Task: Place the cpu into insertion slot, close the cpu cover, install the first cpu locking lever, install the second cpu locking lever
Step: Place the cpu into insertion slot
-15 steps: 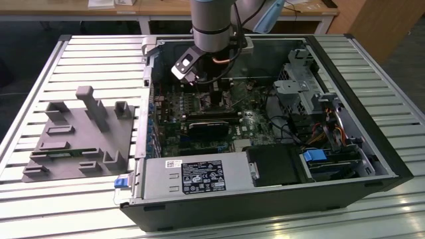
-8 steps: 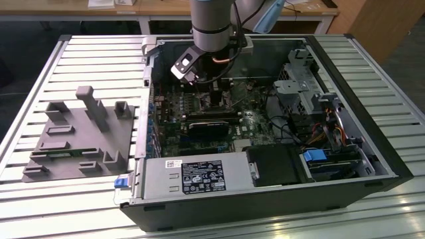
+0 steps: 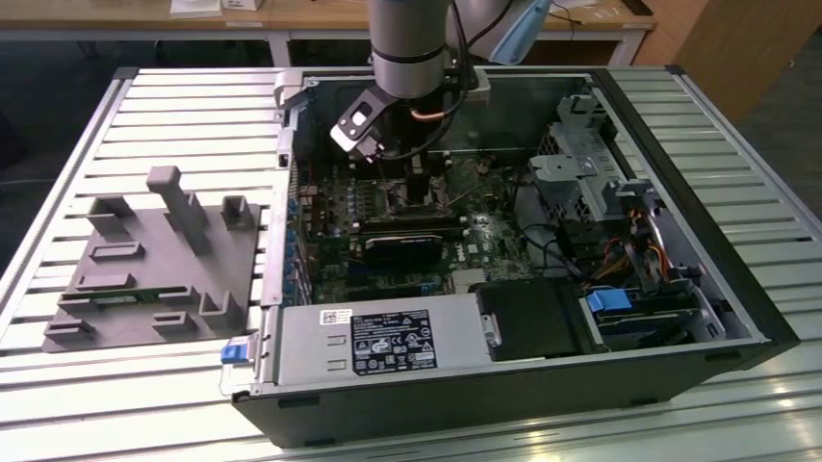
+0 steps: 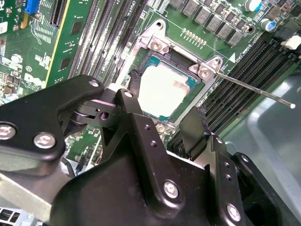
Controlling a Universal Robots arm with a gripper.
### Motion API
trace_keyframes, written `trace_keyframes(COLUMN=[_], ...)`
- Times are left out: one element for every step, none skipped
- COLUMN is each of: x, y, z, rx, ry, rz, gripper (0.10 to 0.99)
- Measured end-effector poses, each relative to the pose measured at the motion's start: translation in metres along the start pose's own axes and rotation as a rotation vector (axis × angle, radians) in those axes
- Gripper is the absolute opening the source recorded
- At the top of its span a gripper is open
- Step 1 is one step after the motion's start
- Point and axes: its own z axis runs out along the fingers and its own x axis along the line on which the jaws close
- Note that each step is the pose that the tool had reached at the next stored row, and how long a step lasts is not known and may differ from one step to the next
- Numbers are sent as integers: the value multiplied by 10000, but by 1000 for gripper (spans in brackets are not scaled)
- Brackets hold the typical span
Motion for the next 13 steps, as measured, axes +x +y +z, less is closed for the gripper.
trace_keyframes(x=[0,0,0,1,1,1,1,1,1,1,2,1,1], y=[0,1,7,17,28,37,41,41,42,42,43,44,44], z=[0,1,1,1,2,3,4,4,4,4,4,4,4], rx=[-2,-1,0,-1,0,-1,-1,-1,-1,-1,0,-1,-1], ry=[2,3,2,1,2,2,2,2,2,2,1,1,1], rz=[0,-1,0,1,0,0,0,1,2,1,0,0,0], gripper=[612,612,612,612,612,612,612,612,612,612,612,612,612])
